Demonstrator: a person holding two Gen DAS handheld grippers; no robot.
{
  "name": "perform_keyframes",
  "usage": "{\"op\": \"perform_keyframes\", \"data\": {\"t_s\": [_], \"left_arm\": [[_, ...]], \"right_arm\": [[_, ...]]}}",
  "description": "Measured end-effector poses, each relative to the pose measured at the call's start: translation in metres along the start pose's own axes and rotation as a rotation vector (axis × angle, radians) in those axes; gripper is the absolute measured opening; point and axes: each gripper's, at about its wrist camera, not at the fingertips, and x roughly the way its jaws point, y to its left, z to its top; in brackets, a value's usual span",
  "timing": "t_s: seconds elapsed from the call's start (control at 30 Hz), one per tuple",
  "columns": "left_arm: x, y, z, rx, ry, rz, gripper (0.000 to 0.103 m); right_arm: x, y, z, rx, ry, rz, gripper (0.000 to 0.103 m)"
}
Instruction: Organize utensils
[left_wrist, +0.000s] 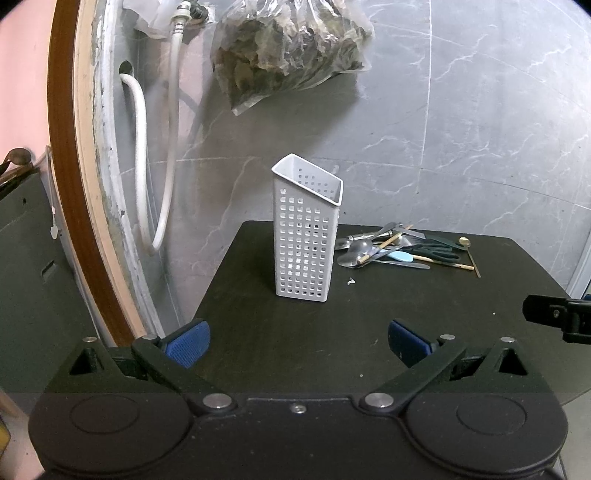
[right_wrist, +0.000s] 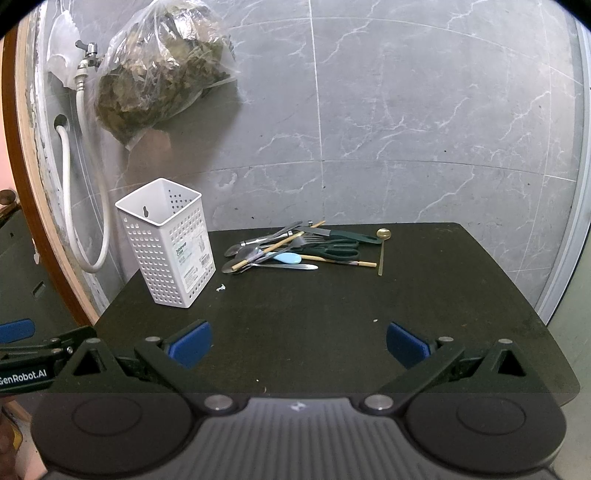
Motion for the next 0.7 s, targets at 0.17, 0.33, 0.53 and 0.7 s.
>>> {"op": "perform_keyframes", "data": {"t_s": [0.17,0.33,0.53,0.7], "left_arm": [[0.001,-0.001,0.000,-0.004,0.001,-0.004,0.102],[0.008,0.006,-0.005,-0.007,0.005,-0.011,0.102],[0.010,0.009,-0.005,-0.008,0.016,-0.012,0.102],[0.014,0.010,-0.005,-0.011,0.029,-0.011,0.102]], "right_arm": [[0.002,0.002,0.000,-0.002,0.000,0.000,0.103],[0.003,0.000,-0.001,-0.002,0.001,0.000,0.103],[0.007,0.011,-0.001,-0.004,0.015,-0.003,0.103],[0.009,0.013,-0.002,-0.005,0.024,-0.006,0.103]]}}
